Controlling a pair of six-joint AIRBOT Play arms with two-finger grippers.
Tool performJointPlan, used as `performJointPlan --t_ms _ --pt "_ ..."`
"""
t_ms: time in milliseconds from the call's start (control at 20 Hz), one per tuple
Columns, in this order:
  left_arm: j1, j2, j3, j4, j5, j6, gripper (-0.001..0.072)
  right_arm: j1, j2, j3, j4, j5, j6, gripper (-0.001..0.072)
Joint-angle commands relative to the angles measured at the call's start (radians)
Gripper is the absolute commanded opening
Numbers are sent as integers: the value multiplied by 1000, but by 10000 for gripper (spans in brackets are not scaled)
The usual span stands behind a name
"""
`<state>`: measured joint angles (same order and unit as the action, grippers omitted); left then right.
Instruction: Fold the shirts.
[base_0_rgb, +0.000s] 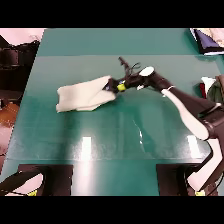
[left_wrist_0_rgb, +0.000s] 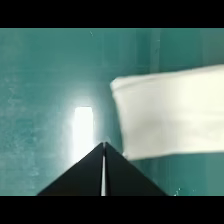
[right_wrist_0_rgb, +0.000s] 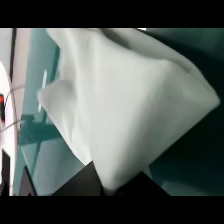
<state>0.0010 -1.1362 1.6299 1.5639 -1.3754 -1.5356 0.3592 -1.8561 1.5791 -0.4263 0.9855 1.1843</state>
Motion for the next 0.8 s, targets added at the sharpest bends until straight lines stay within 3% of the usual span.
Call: performJointPlan --t_ms 0,200,400,750 --pt "1 0 0 0 -1 2 28 -141 101 12 -138 27 13 14" --pt "1 0 0 -7 -3 2 29 -364 228 12 -329 62 28 14" --pt "1 0 0 -40 -32 2 29 -605 318 12 -418 40 26 14" --pt "1 0 0 -61 -89 -3 29 -965 356 13 -435 -44 14 14"
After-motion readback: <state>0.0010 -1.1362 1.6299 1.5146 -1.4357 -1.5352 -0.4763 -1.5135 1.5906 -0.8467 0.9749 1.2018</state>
